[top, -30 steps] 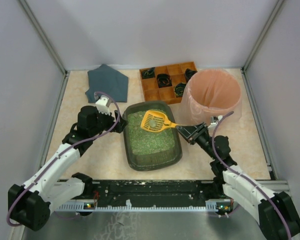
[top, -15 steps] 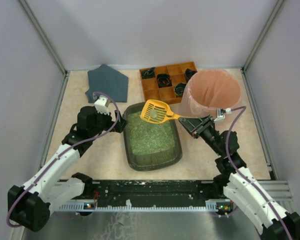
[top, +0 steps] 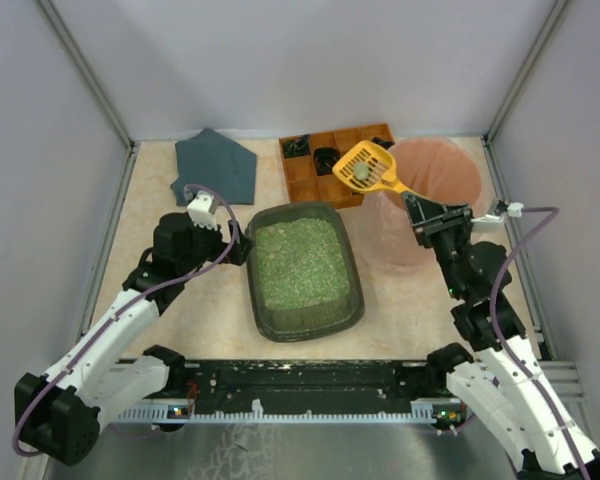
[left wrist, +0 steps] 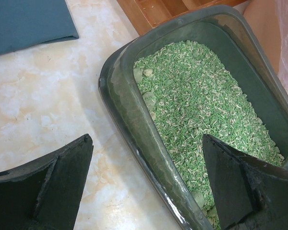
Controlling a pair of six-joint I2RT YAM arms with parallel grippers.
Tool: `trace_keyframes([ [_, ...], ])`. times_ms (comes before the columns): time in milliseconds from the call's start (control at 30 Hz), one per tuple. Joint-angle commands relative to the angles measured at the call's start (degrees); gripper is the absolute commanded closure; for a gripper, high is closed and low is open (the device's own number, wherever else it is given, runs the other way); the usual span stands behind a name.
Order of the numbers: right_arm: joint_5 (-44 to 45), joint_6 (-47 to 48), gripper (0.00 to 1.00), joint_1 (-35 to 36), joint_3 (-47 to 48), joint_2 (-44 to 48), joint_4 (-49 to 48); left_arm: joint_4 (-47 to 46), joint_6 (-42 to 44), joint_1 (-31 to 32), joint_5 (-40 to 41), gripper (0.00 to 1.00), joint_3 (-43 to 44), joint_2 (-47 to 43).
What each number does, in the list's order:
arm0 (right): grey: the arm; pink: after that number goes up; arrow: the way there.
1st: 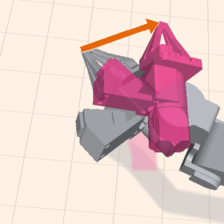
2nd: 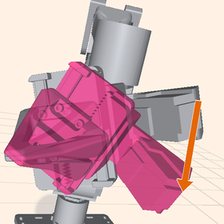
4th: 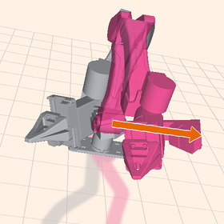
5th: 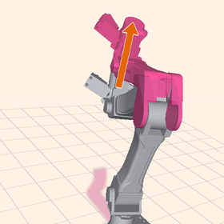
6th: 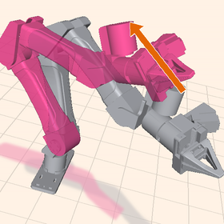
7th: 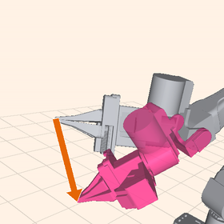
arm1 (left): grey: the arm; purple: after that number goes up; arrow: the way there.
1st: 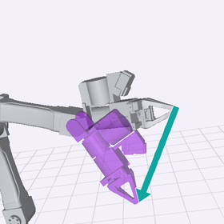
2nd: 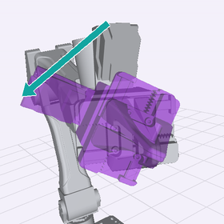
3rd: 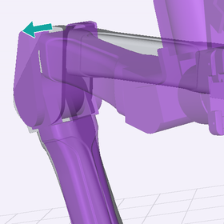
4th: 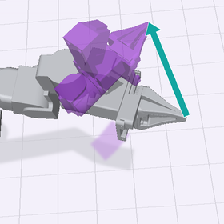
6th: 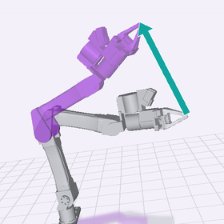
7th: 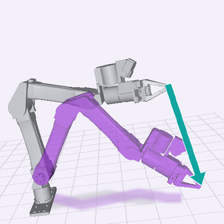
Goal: Clean the litter box
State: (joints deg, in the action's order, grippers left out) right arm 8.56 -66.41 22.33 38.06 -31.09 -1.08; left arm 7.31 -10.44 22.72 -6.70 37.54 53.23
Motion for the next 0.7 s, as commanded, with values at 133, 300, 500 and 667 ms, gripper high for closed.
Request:
trace_keyframes([
  [133,21.62,13.40,1.00,-0.53,8.51,2.68,5.65,-0.97,0.24,-0.31,-0.49,0.00,-0.27,-0.47],
  [300,28.14,19.35,1.00,-0.52,11.26,1.79,12.70,-1.00,0.55,-0.33,-1.46,0.00,-0.20,-0.48],
  [500,29.78,30.83,1.00,-0.53,13.69,-0.65,15.63,-1.48,0.77,-0.41,-2.37,0.00,-0.31,-0.72],
  [667,27.23,40.57,1.00,-0.51,17.52,-3.98,17.47,-1.47,0.77,-0.40,-2.47,0.00,-0.32,-0.57],
])
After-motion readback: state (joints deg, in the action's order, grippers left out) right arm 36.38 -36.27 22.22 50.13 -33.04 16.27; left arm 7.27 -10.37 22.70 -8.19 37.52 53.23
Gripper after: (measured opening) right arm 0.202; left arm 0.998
